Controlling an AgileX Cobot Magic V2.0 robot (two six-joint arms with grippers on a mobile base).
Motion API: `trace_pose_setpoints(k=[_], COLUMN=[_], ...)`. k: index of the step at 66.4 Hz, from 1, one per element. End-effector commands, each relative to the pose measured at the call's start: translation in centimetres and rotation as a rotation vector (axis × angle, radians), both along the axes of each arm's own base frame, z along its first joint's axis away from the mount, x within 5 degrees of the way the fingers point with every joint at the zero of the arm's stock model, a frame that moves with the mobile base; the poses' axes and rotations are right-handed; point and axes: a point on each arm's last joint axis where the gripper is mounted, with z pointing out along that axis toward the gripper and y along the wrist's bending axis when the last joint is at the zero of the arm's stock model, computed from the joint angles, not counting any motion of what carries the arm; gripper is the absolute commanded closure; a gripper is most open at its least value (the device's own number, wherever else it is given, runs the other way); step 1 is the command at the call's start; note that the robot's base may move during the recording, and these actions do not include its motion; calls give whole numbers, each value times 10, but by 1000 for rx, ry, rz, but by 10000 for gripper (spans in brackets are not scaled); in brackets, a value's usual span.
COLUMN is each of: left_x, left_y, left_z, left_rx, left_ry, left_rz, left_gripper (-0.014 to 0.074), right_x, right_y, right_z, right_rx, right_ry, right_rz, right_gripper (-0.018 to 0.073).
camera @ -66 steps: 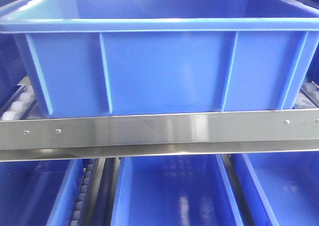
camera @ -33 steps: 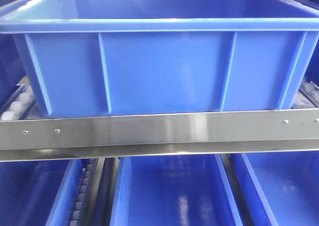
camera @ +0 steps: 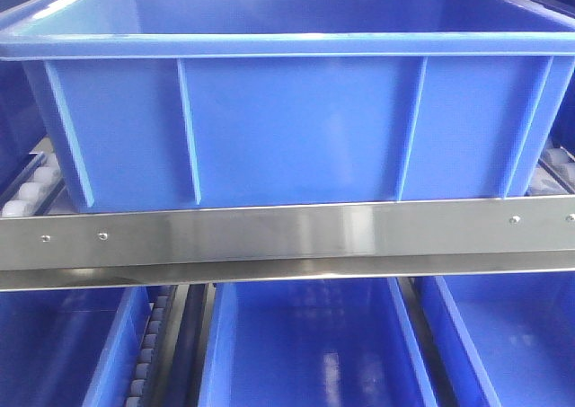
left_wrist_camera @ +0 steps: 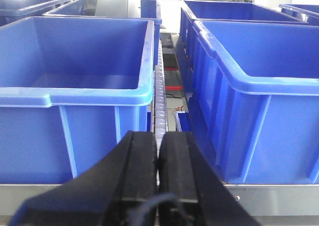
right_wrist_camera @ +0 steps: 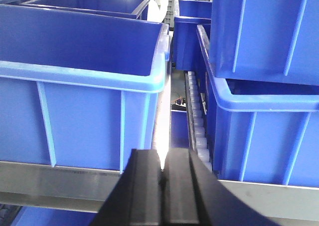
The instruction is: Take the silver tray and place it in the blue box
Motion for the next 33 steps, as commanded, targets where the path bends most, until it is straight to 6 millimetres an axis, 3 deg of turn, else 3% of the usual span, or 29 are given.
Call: trace_pose_setpoints(k=[1,33], left_x=[-2,-2], left_y=[0,0], left_z=[3,3], left_rx=[-13,-13], left_ry=[-78,-78], left_rz=[-1,-1], left_gripper=[602,602], right_x=[-4,-4], right_y=[0,0], right_z=[16,16], right_rx=[-10,-10], right_ry=[-134,-134], right_rz=[-3,-3], right_gripper=[510,510])
